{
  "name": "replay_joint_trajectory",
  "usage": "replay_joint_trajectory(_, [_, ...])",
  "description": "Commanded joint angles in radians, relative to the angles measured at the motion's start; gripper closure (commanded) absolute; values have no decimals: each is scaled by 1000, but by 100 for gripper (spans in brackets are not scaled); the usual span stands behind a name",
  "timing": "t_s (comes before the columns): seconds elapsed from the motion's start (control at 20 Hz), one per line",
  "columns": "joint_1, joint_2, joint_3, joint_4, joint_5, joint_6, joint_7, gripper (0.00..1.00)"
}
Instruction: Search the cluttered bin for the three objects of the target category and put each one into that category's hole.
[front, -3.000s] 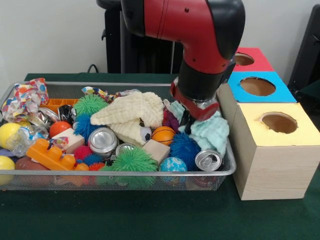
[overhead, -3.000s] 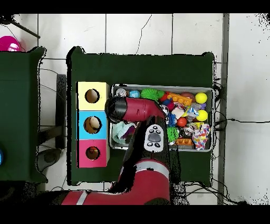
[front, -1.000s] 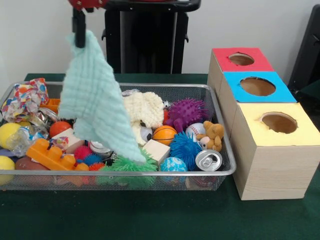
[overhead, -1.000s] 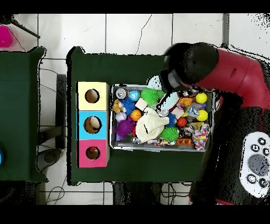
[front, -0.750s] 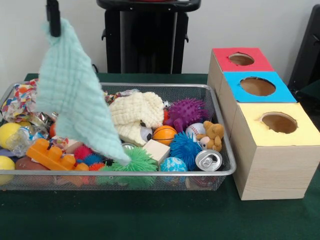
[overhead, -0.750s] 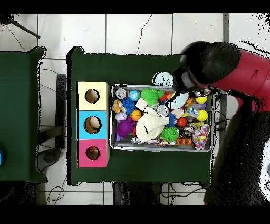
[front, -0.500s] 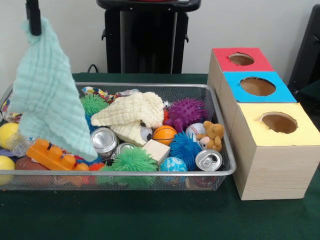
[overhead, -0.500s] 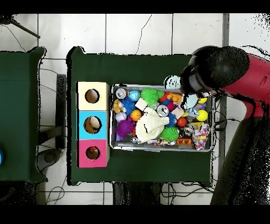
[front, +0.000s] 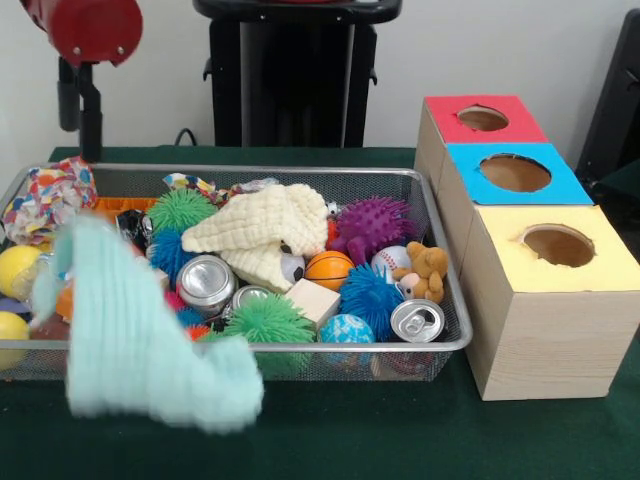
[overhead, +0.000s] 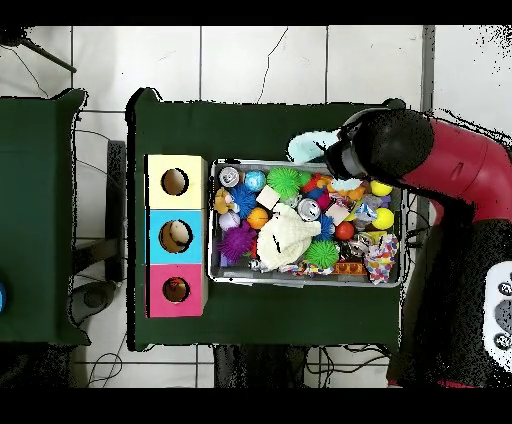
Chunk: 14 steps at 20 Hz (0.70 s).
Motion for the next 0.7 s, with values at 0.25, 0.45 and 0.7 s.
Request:
replay_joint_trajectory(0.25, [27, 36, 77, 148, -59, 40, -172, 0])
replay_joint_trajectory(0.45, [31, 39, 81, 156, -56, 28, -168, 0])
replay_joint_trajectory(0.7, [47, 42, 76, 158, -60, 36, -152, 0])
